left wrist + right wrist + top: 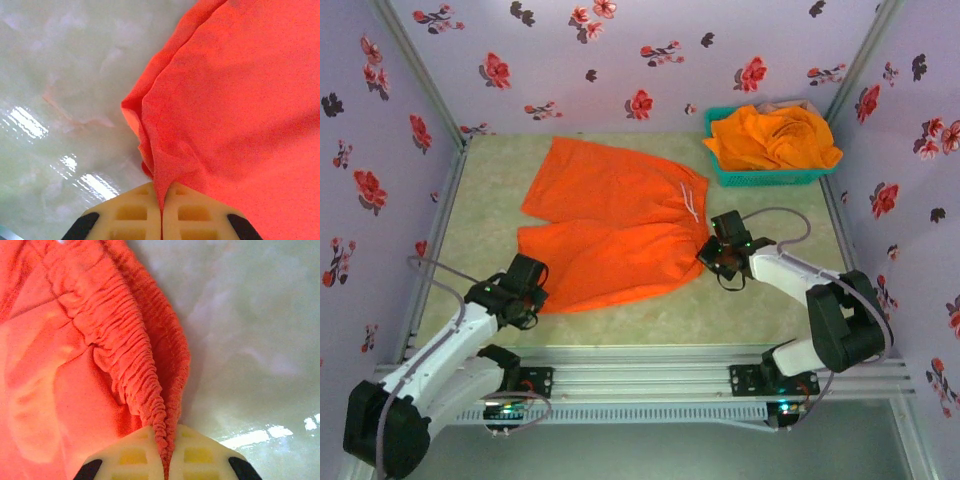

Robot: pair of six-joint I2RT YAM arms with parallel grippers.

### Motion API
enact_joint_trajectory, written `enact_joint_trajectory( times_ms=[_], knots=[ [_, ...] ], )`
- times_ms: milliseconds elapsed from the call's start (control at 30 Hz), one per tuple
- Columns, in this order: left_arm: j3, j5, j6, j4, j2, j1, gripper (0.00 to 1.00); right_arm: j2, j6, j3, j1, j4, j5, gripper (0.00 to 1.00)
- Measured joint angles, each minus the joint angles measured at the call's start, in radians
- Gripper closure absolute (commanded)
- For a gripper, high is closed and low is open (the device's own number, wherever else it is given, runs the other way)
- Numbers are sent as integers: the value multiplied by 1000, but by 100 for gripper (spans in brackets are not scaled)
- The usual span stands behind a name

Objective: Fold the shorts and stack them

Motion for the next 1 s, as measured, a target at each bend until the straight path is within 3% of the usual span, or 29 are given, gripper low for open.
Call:
enact_joint_trajectory(
  times_ms=[367,1000],
  knots=[
    [241,-82,99,-167,-102,46,100,-128,-56,105,0,-173,1,100],
    [777,-135,300,-388,-68,50,100,-422,-77,257,66,-459,0,100]
  ],
)
